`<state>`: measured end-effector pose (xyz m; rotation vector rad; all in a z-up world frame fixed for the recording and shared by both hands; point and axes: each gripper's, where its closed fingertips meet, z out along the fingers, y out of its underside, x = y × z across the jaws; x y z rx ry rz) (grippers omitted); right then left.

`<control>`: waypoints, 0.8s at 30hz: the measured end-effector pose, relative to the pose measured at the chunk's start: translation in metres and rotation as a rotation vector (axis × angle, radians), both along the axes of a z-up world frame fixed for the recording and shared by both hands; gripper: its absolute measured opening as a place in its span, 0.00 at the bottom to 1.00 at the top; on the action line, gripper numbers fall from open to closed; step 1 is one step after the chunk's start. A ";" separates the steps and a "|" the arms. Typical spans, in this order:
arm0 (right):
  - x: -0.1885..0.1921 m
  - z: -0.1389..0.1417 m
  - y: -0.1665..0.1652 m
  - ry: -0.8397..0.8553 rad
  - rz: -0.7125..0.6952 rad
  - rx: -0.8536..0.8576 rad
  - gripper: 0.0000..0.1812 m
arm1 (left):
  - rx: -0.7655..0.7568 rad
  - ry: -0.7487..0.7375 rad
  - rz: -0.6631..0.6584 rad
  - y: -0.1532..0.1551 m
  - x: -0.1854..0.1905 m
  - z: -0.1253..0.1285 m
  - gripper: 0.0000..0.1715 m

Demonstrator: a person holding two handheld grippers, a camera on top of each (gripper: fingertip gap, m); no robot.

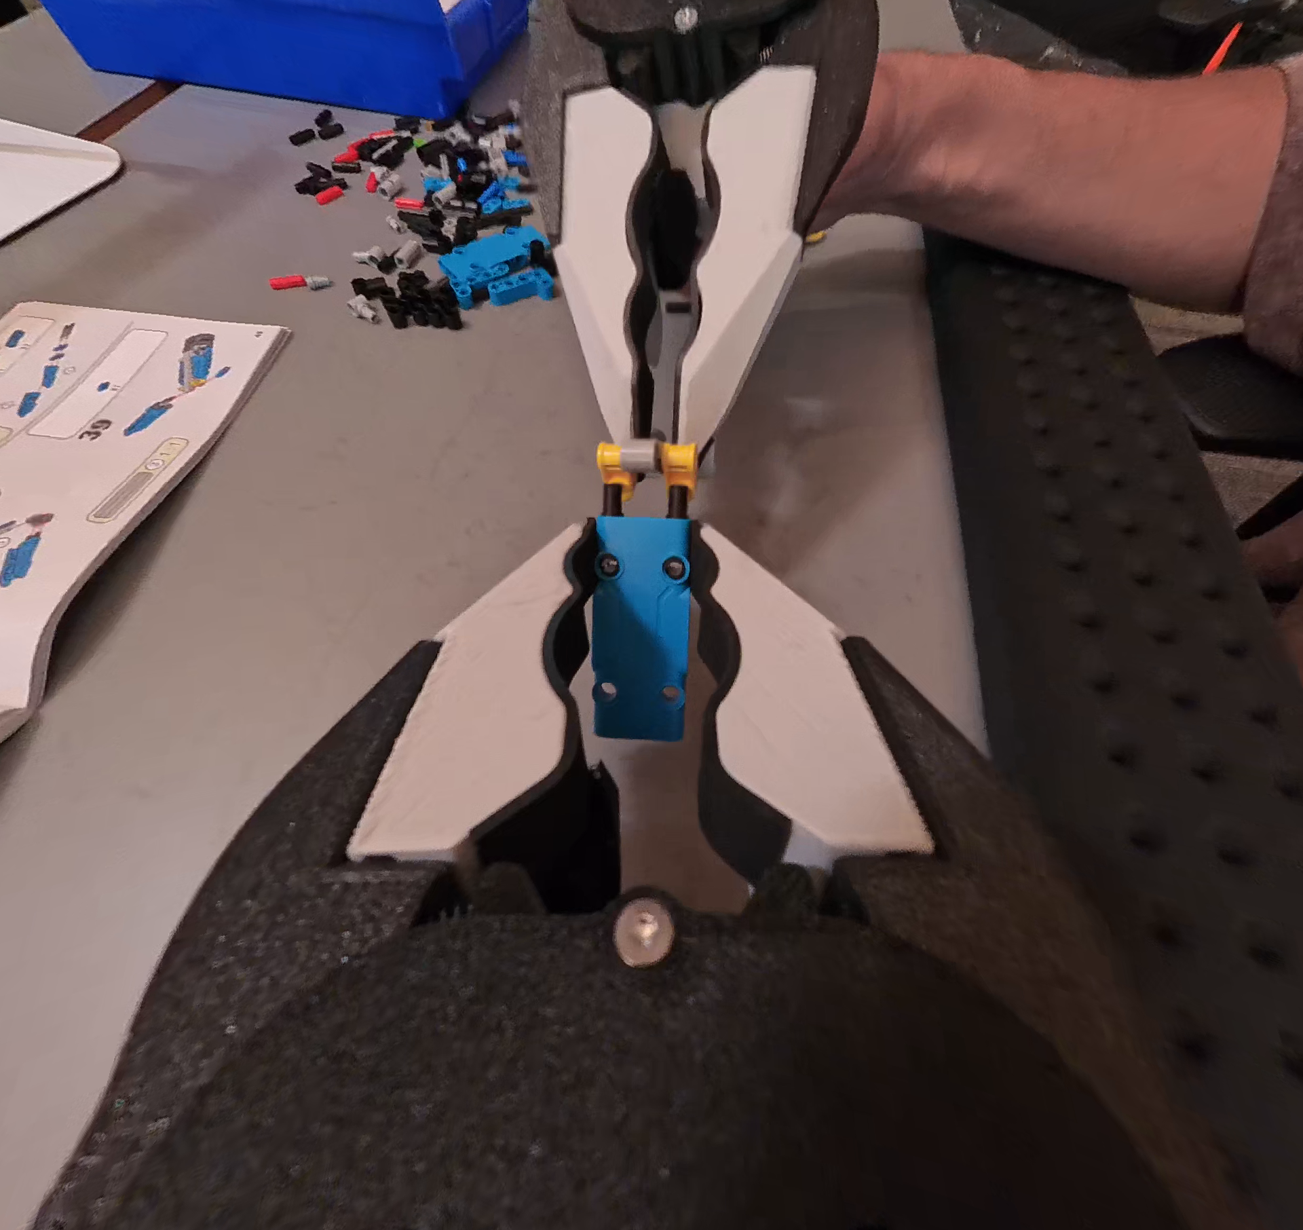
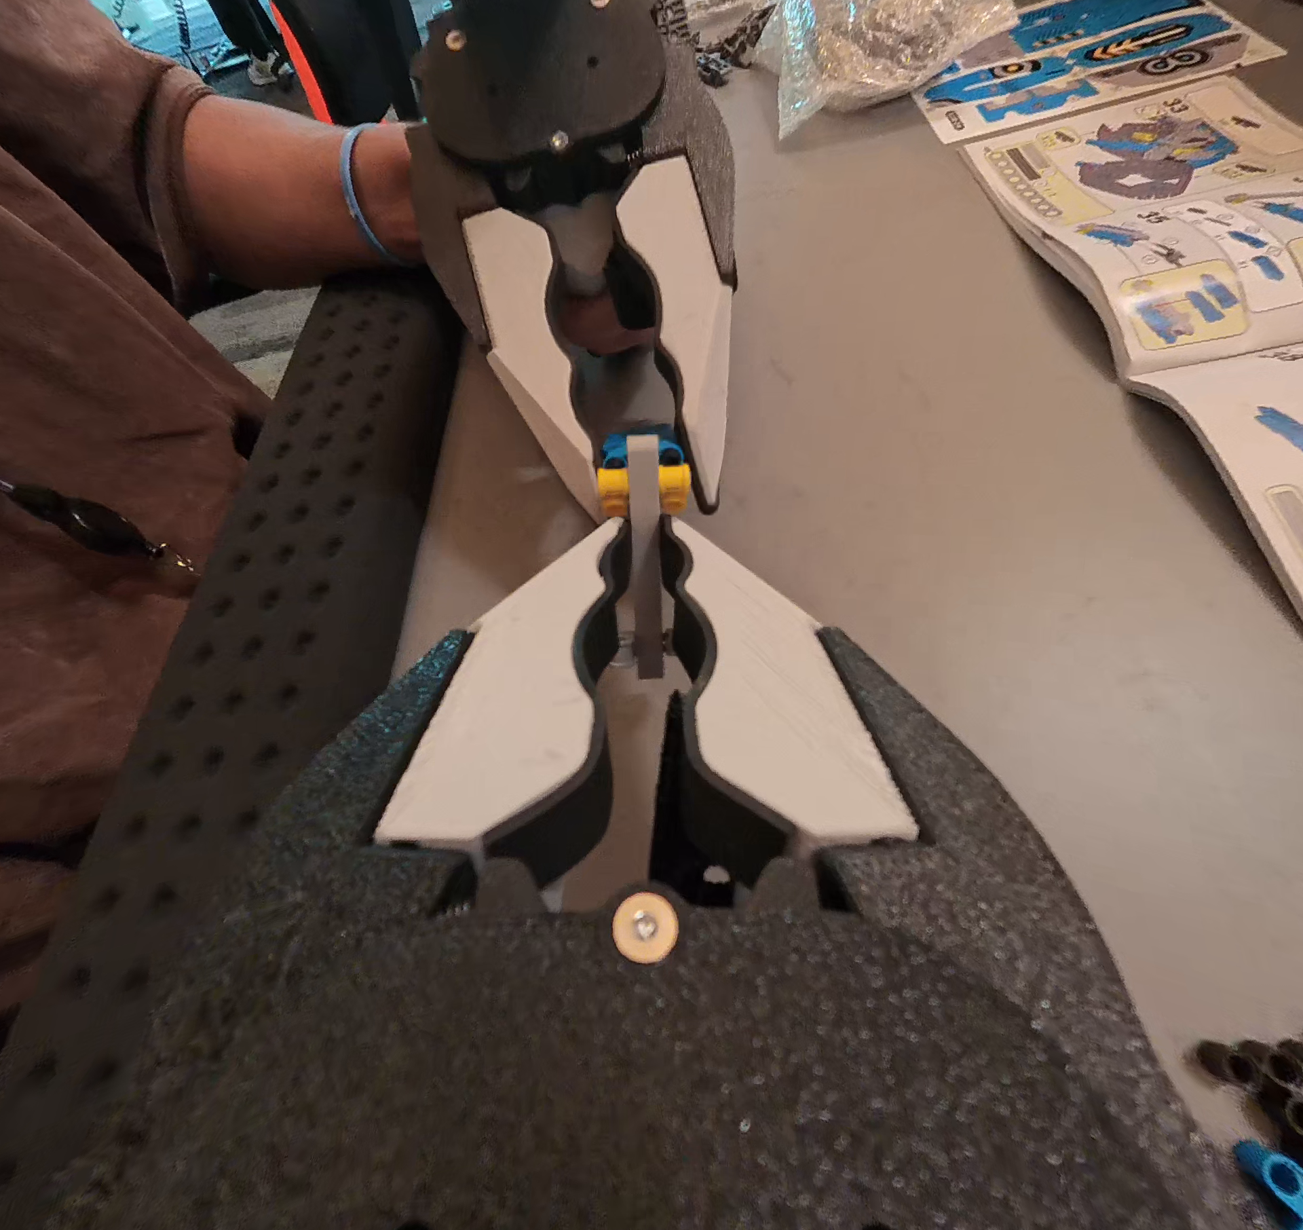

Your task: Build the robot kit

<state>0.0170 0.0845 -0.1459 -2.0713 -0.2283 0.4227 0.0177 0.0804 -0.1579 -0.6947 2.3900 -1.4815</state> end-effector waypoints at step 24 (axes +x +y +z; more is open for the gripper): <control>0.002 -0.041 -0.001 -0.338 0.080 -0.323 0.04 | 0.293 0.014 -0.017 0.005 -0.001 -0.046 0.14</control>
